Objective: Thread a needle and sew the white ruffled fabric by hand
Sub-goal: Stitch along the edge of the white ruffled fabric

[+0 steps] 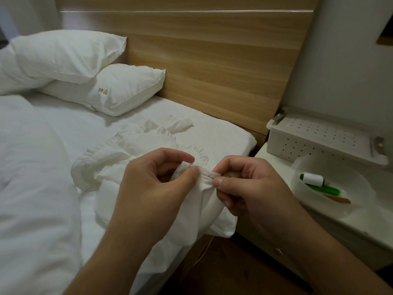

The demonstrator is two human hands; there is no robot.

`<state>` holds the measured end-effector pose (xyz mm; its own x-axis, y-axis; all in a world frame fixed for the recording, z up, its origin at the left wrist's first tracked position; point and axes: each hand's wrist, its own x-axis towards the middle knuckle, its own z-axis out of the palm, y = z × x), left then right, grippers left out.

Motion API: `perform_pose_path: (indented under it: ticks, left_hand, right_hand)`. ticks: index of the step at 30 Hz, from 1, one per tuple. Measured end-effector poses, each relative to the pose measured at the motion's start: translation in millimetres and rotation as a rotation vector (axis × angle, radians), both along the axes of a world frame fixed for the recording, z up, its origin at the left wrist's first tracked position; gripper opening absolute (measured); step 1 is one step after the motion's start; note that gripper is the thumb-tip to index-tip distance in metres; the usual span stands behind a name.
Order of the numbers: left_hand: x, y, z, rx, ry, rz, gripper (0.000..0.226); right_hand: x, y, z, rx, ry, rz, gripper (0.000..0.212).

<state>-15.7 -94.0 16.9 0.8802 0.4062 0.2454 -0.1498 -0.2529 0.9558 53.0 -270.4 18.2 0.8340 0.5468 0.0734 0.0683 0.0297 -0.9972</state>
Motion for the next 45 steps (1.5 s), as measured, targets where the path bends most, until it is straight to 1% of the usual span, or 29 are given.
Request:
perform_pose_path:
  ticks: [4,7,10,15,25,29,33,36,40,43,45]
  left_hand:
    - [0.3,0.3,-0.7,0.008,0.0,0.005,0.015]
    - [0.0,1.4,-1.2,0.013,0.004,0.016,0.014]
    - [-0.3,2.3,-1.5,0.005,0.012,0.015,0.014]
    - [1.3,0.6,-0.1,0.004,0.016,0.006,0.014]
    - [1.1,1.0,1.2,-0.009,0.029,-0.011,0.015]
    - [-0.3,0.6,1.8,-0.035,0.041,-0.057,0.015]
    - [-1.5,-1.3,3.6,-0.054,0.047,-0.101,0.016]
    - [-1.7,-1.8,4.0,-0.063,0.051,-0.12,0.016]
    - [-2.0,-1.4,3.7,-0.063,0.018,-0.126,0.014]
    - [-3.4,-0.3,4.6,-0.091,0.004,-0.123,0.014]
    - [-4.1,-1.0,4.8,-0.094,0.006,-0.143,0.015]
  right_hand:
    - [0.4,-0.5,-0.5,0.015,0.012,0.016,0.007]
    - [0.3,-0.8,-0.4,0.04,0.032,0.038,0.019]
    - [0.7,-1.0,-1.0,0.036,0.03,0.032,0.009]
    - [0.6,-0.7,-2.5,0.041,0.02,0.008,0.006]
    - [3.6,-1.2,-5.6,0.09,0.033,0.085,0.011]
    - [4.7,-0.8,-7.2,0.101,0.009,0.111,0.013]
    - [3.3,0.0,-7.5,0.116,0.02,0.113,0.008]
    - [1.5,1.4,-7.5,0.13,0.025,0.099,0.01]
    - [-3.1,6.4,-5.3,0.152,0.006,0.055,0.024]
    - [-7.5,7.3,-2.9,0.155,-0.005,0.043,0.015]
    - [-9.4,6.8,-2.2,0.134,-0.017,0.047,0.021]
